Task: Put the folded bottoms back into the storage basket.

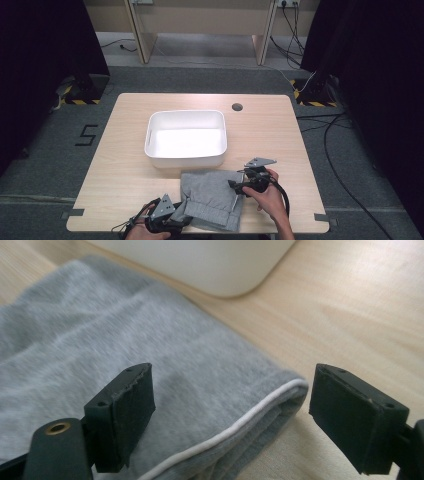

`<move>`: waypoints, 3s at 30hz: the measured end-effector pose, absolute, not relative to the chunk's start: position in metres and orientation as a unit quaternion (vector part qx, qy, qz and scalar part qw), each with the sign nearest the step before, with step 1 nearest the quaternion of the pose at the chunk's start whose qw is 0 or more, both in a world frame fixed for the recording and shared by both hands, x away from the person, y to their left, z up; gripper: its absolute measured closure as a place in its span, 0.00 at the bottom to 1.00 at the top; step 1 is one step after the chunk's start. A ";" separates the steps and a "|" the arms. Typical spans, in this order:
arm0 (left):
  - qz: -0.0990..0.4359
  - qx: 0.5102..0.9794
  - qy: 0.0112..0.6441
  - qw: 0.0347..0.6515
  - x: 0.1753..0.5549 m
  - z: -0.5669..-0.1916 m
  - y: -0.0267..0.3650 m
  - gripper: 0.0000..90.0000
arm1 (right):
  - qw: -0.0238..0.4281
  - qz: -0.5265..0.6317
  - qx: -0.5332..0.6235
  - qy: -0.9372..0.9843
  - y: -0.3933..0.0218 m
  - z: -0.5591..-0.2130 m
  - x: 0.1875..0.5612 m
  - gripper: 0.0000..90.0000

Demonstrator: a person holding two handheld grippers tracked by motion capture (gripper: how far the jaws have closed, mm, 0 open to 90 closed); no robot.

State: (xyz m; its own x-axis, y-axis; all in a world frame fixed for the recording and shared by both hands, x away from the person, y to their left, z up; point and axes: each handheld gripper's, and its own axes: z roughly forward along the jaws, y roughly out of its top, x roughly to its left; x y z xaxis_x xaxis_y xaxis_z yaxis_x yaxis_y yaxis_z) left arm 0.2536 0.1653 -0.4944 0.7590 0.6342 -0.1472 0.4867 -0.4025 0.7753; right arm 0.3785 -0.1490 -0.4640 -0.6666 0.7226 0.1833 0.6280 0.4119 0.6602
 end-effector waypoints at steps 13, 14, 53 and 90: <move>0.089 0.830 0.337 0.435 0.257 -0.494 0.149 0.53 | 0.039 0.353 0.402 0.844 -0.145 -0.479 0.381 0.22; 0.089 0.830 0.337 0.435 0.257 -0.494 0.149 0.57 | 0.039 0.353 0.402 0.844 -0.145 -0.479 0.381 0.22; 0.071 0.818 0.297 0.488 0.243 -0.459 0.154 0.78 | 0.098 0.445 0.319 0.831 -0.140 -0.423 0.343 0.75; 0.113 0.792 0.269 0.537 0.265 -0.367 0.183 0.78 | 0.127 0.481 0.253 0.830 -0.116 -0.308 0.364 0.76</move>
State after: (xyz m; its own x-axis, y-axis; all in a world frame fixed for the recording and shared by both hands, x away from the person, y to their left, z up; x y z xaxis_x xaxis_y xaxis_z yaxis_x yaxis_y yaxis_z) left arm 0.2647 0.1828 -0.3671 0.8299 0.5471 -0.1094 0.3041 -0.2792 0.9108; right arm 0.3645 -0.1160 -0.3080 -0.8397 0.5421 0.0330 0.2982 0.4093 0.8623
